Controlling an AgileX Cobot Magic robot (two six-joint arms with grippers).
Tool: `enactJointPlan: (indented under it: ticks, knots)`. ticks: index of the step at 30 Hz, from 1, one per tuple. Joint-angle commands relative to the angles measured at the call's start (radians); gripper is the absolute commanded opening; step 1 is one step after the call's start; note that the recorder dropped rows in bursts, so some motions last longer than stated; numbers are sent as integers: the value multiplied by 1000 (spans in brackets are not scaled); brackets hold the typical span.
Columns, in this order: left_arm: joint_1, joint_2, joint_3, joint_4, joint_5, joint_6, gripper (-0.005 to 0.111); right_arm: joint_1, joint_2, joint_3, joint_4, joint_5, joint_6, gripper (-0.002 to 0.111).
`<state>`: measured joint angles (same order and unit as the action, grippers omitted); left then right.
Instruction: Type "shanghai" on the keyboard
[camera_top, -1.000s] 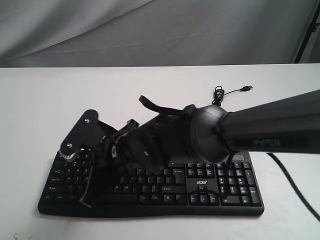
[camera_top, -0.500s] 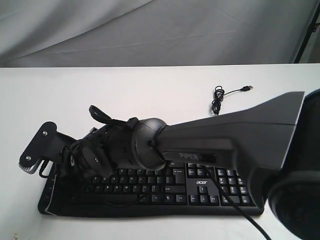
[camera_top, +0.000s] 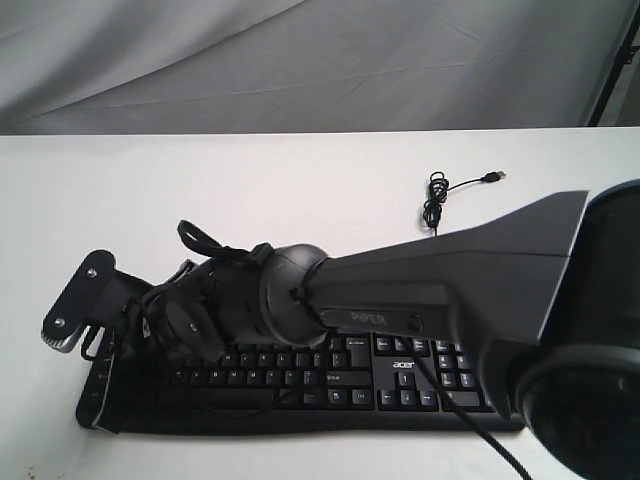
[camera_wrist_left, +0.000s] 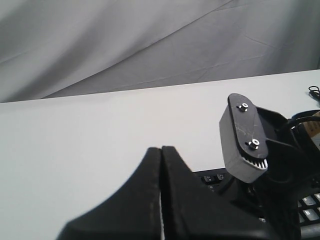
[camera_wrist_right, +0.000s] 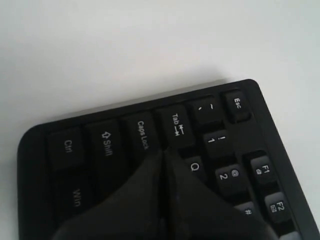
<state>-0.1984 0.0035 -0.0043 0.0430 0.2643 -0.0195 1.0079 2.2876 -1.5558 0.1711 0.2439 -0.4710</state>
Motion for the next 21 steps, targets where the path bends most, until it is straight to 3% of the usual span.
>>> enactJointPlan:
  ticks: [1, 11, 14, 18, 21]
  knots:
    - [-4, -3, 4, 1, -5, -3, 0, 0, 9, -4, -6, 8, -11, 0]
    - [-4, -3, 4, 1, -5, -3, 0, -14, -89, 54, -15, 26, -8, 0]
    - [-4, -3, 4, 1, -5, -3, 0, -54, -174, 189, -15, 4, 32, 0]
    - [-4, -3, 4, 1, -5, -3, 0, -126, -279, 416, -2, -154, 32, 0]
    - [-4, -3, 4, 1, -5, -3, 0, -144, -290, 478, 5, -193, 32, 0]
